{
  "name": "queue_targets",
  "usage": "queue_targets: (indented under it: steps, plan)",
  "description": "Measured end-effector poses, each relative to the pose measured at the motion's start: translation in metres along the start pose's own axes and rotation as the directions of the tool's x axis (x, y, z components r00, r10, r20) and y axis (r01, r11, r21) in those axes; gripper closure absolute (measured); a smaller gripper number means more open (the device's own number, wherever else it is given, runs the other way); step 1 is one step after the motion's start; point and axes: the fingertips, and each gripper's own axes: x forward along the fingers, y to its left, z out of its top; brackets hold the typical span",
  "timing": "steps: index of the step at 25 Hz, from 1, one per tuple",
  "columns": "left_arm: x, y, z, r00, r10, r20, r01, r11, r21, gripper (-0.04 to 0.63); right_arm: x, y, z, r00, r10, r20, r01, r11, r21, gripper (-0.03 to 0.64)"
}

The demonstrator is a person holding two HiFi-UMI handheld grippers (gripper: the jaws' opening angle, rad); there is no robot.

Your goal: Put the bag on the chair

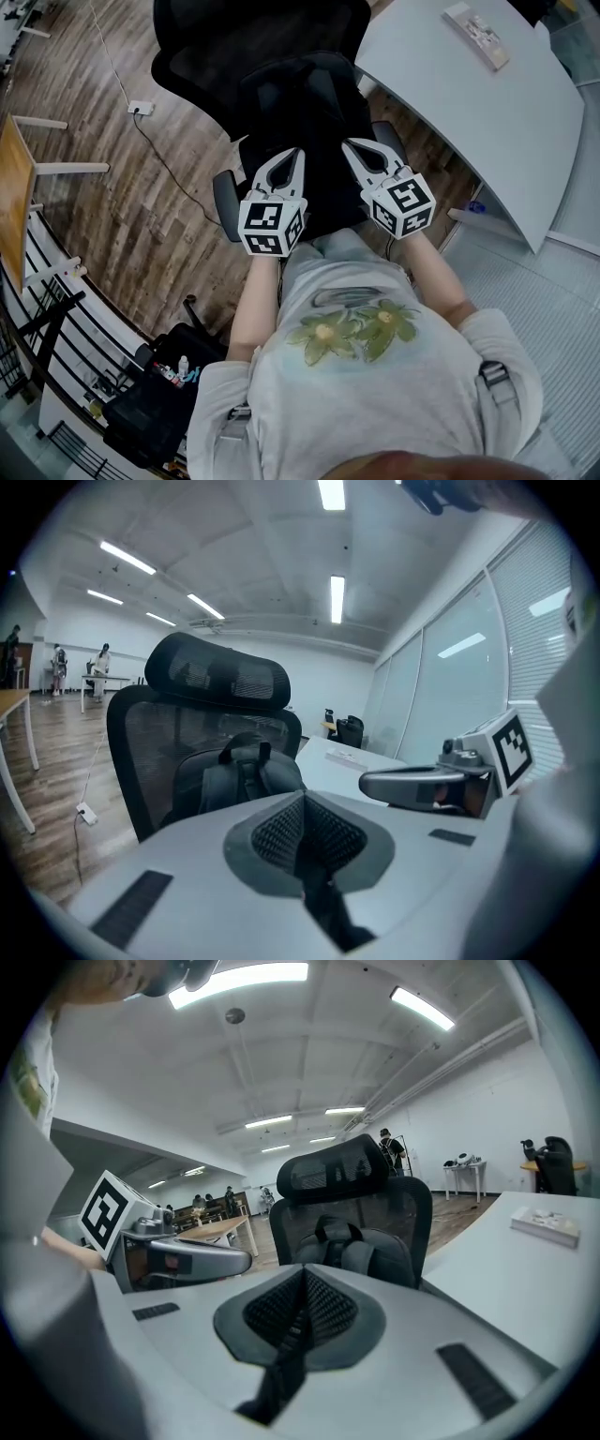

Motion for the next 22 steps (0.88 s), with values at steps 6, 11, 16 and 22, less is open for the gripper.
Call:
queue_targets:
  steps: [6,11,16,22]
  plan:
    - [-0.007,-0.008,-0.015,0.999,0.011,-0.042,-0.012,1.000,-0.007,0.578,-0.011,0.004,-0.007,1.000,0.000,-0.027,0.000,1.000,-0.003,0.607]
    - [-0.017,-0.012,-0.021,0.999,0.012,-0.046,-0.012,1.000,0.012,0.578,-0.018,0.007,-0.013,0.999,-0.011,-0.044,0.011,1.000,-0.007,0.607]
    - [-0.028,-0.018,-0.023,0.999,0.009,-0.047,-0.007,0.999,0.043,0.578,-0.026,0.016,-0.018,0.999,-0.015,-0.050,0.015,1.000,-0.007,0.607]
    - [-0.041,-0.025,-0.029,0.999,-0.006,-0.051,0.009,0.998,0.067,0.578,-0.031,0.029,-0.024,0.998,-0.012,-0.056,0.012,1.000,-0.010,0.607]
